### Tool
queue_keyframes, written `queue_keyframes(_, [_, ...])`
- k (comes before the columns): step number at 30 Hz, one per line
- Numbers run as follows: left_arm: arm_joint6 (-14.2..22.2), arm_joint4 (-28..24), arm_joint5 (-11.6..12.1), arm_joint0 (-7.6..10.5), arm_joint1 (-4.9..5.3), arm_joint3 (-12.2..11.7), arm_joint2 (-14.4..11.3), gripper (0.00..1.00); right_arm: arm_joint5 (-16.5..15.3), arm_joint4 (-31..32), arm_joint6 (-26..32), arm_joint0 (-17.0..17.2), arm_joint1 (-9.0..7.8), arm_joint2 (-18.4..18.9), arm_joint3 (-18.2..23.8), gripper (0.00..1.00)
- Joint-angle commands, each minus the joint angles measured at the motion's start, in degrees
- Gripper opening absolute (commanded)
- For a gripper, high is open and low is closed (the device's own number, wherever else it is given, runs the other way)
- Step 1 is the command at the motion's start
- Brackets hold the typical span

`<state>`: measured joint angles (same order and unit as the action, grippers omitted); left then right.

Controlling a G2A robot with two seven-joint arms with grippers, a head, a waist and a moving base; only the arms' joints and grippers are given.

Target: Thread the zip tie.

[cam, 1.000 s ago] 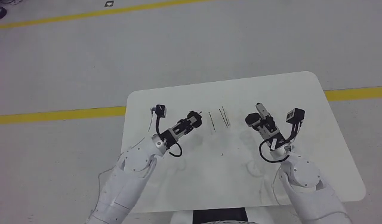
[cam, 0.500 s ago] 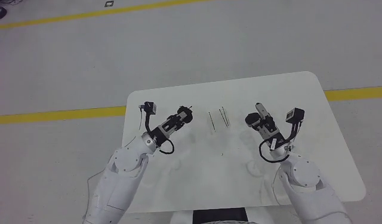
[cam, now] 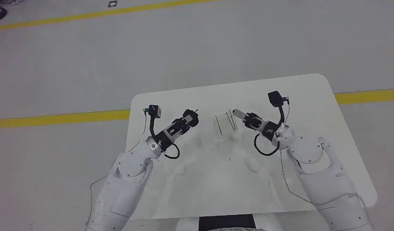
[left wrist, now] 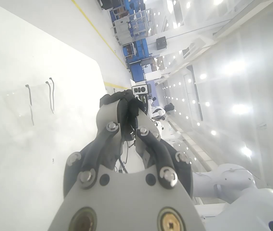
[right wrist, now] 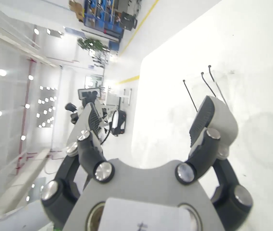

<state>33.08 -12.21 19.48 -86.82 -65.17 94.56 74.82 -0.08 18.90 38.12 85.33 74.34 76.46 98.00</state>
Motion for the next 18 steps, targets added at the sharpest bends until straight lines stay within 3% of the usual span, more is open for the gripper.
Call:
queue_keyframes(1, [0.00, 0.00, 0.00, 0.00, 0.00, 0.00, 0.00, 0.00, -0.05, 0.96, 0.00, -0.17, -0.05, -0.12, 0.12, 1.00])
queue_keyframes(9, [0.00, 0.00, 0.00, 0.00, 0.00, 0.00, 0.00, 0.00, -0.05, 0.96, 0.00, -0.17, -0.05, -0.12, 0.12, 1.00])
queue_keyframes(11, [0.00, 0.00, 0.00, 0.00, 0.00, 0.00, 0.00, 0.00, -0.29, 4.79, 0.75, -0.83, -0.26, -1.06, 0.70, 1.00])
queue_keyframes(18, [0.00, 0.00, 0.00, 0.00, 0.00, 0.00, 0.00, 0.00, 1.56, 18.14, 8.83, -9.85, -0.62, -6.59, -0.58, 1.00])
